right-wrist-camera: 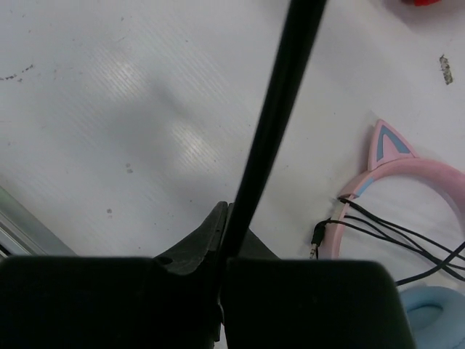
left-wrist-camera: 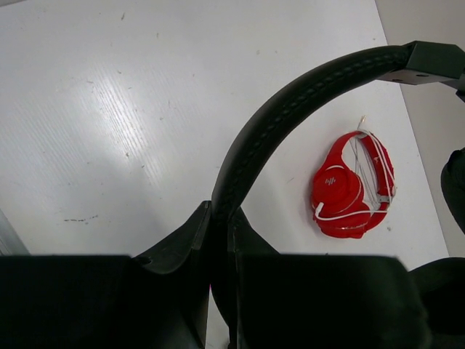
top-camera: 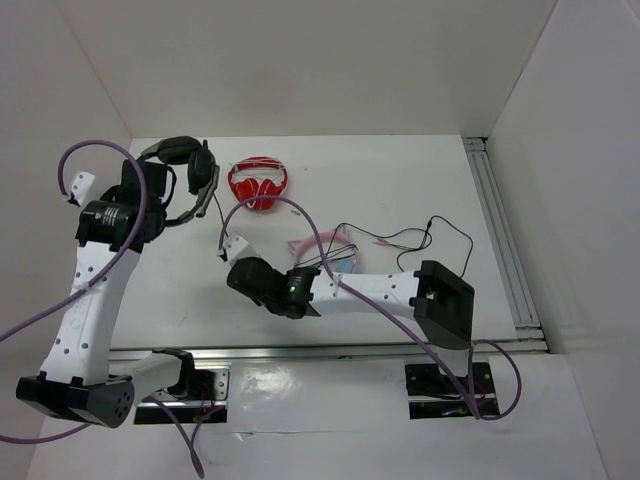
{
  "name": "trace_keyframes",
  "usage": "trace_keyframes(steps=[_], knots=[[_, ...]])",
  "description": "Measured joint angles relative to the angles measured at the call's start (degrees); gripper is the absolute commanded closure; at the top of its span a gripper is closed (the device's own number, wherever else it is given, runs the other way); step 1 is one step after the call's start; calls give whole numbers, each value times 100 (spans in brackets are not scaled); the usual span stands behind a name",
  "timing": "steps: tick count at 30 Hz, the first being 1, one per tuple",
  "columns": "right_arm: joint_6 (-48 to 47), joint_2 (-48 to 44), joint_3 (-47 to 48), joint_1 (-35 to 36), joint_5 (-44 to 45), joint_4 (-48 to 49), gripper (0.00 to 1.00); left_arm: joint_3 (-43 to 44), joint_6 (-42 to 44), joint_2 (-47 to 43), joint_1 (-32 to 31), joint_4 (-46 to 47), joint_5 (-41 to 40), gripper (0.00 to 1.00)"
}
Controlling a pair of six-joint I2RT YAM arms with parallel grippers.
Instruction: Wrap the headphones
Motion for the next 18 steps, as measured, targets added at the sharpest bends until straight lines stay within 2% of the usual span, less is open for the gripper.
trace_keyframes(steps=[5,11,18], knots=[[-87,0,55,20,22,179,100,59,103,37,221,85,221,100],[-393,4,68,232,-348,481,100,219,280,258,614,140,551,100],[-782,367,885,260,-970,369,100,-120,350,286,693,437,916,100]])
